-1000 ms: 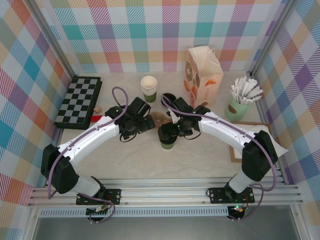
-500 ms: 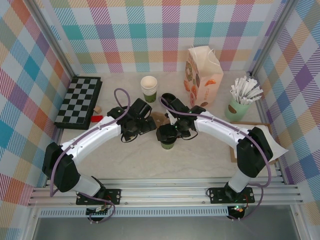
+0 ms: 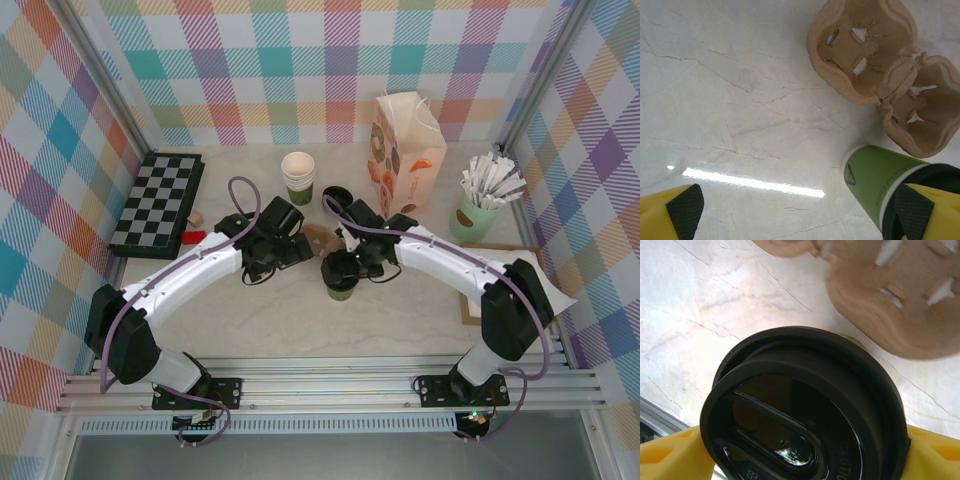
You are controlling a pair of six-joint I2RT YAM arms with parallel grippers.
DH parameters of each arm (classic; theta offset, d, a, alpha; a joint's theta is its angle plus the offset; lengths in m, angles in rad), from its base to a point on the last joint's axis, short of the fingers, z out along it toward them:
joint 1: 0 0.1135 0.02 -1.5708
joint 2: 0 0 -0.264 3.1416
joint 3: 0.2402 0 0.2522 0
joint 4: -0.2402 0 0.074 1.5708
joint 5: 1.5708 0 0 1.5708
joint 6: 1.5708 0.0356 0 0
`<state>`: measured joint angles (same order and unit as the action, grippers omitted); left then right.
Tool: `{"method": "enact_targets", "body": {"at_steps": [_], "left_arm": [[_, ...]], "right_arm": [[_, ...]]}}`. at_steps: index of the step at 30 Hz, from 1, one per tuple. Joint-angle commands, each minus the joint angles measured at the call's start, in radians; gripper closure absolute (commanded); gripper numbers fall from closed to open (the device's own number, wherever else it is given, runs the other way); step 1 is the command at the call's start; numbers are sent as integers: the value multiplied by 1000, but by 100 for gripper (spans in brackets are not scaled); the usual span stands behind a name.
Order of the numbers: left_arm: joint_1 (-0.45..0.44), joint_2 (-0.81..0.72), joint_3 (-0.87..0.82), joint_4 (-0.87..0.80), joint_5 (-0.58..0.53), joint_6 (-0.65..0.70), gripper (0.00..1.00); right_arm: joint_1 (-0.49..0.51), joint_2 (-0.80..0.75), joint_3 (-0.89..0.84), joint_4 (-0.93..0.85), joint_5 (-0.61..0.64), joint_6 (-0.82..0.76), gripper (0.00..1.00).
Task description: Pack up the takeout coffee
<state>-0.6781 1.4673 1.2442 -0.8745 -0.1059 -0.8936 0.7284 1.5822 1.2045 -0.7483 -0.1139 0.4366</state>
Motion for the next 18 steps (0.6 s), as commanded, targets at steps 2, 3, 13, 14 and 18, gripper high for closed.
{"method": "enact_targets", "body": {"at_steps": [2, 3, 13, 14, 18], "left_arm": [[9, -8, -3, 36, -13, 22, 0], [9, -9, -3, 46, -13, 25, 0], [9, -47, -31, 189, -47, 72, 0], [9, -55, -37, 200, -52, 81, 0], [9, -85, -52, 220, -99, 96, 0]], "right_arm": [[-75, -117, -100, -107, 22, 1, 18], [-102, -139, -124, -111, 16, -4, 18], [-424, -133, -179, 0, 15, -47, 17], [-453, -123, -174, 17, 16, -45, 17], [-562, -72, -133, 75, 35, -33, 17]]}}
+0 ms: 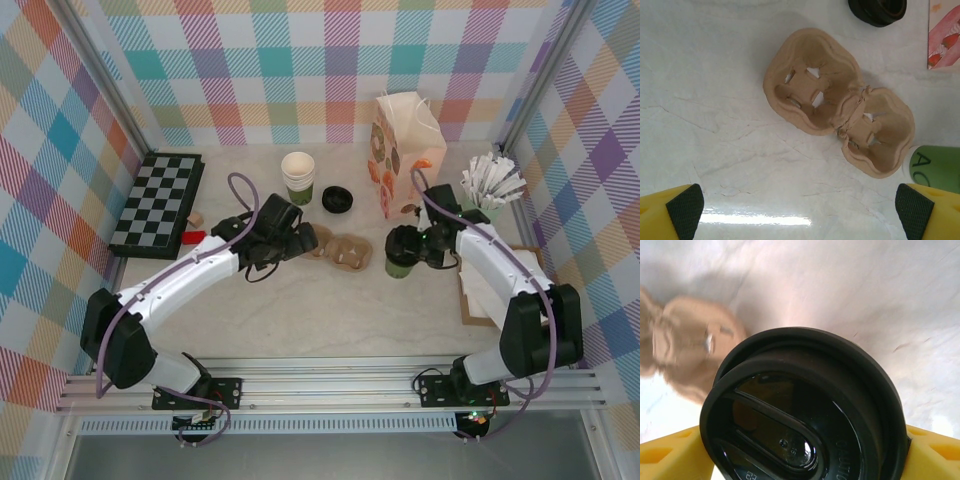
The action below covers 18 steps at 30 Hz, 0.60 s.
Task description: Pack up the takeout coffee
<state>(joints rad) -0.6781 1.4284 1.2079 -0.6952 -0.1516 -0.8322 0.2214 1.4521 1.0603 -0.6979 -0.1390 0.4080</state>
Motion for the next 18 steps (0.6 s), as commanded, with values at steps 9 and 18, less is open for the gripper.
{"method": "enact_targets", "body": {"at_steps": [9, 18], "left_arm": [[9, -40, -6, 25, -104, 48, 0], [15, -32, 16, 6, -140, 82, 0]], "right_arm": [[-152, 322, 273, 99, 73, 0, 17], [-151, 555, 537, 68, 63, 2, 16]]}}
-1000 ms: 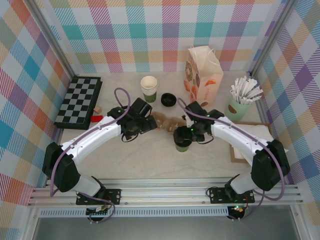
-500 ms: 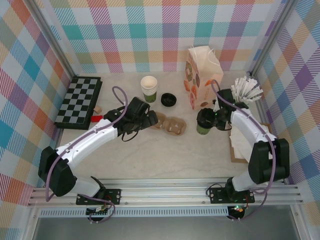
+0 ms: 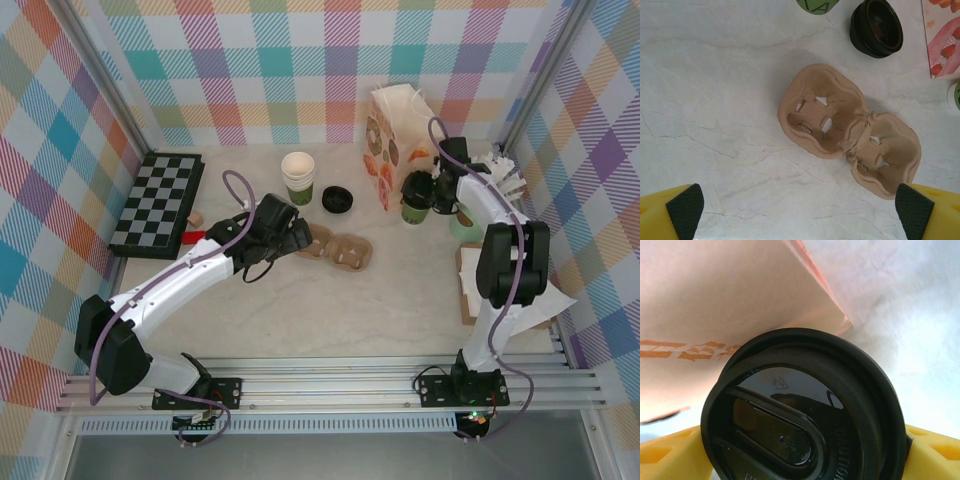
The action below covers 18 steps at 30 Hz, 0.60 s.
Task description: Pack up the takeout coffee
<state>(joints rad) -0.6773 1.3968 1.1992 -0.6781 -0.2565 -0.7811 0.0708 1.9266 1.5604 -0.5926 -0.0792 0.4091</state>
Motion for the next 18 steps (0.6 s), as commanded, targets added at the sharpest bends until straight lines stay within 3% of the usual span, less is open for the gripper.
{"method": "enact_targets", "body": {"at_steps": [1, 10, 18], "left_arm": [[18, 2, 26, -11, -35, 34, 0], [36, 19, 50, -18, -20, 63, 0], [41, -3, 44, -34, -19, 69, 0]], "right_arm": [[-1, 108, 69, -44, 0, -1, 16], [-1, 285, 355, -166, 24, -13, 16], [-14, 175, 271, -232, 72, -55, 14]]}}
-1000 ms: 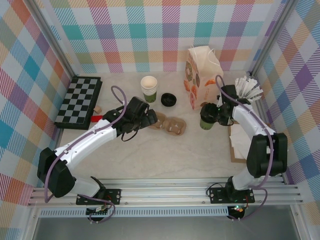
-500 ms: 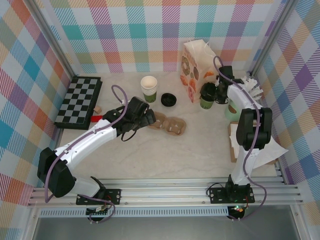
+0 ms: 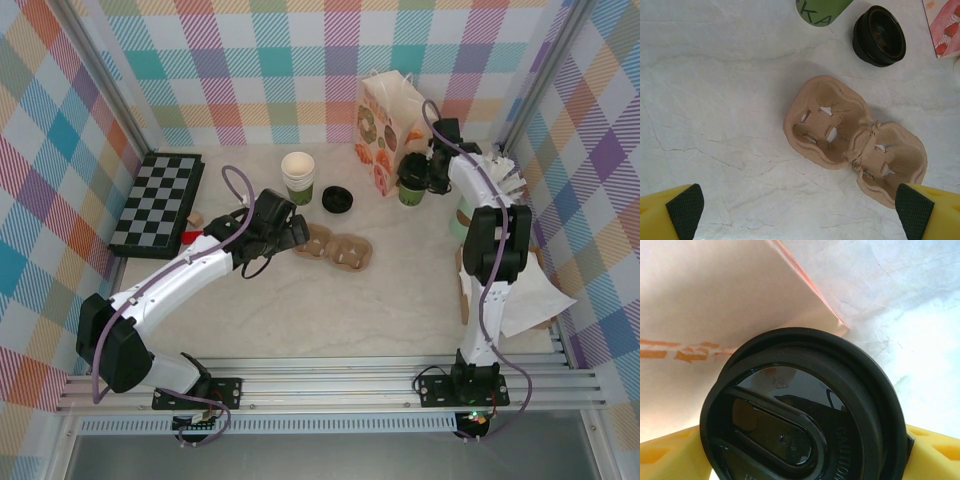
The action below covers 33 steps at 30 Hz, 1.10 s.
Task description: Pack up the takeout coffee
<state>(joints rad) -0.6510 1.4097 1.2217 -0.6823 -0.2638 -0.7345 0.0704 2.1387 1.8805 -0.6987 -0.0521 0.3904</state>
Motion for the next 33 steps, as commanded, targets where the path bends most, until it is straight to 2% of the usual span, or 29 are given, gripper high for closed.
{"method": "enact_targets", "body": {"at_steps": [1, 12, 16, 20, 33], "left_arm": [[14, -20, 21, -30, -11, 25, 0], [14, -34, 16, -40, 0, 21, 0], [14, -34, 15, -41, 3, 21, 0], [14, -28, 20, -39, 12, 20, 0], [14, -24, 27, -49, 24, 21, 0]], "right_arm": [[-18, -53, -64, -127, 46, -40, 14], [-63, -108, -143, -111, 45, -30, 13], [-63, -120, -146, -94, 10, -34, 4], [-61, -138, -137, -88, 1, -39, 0], [-61, -180, -76, -111, 17, -59, 0]]}}
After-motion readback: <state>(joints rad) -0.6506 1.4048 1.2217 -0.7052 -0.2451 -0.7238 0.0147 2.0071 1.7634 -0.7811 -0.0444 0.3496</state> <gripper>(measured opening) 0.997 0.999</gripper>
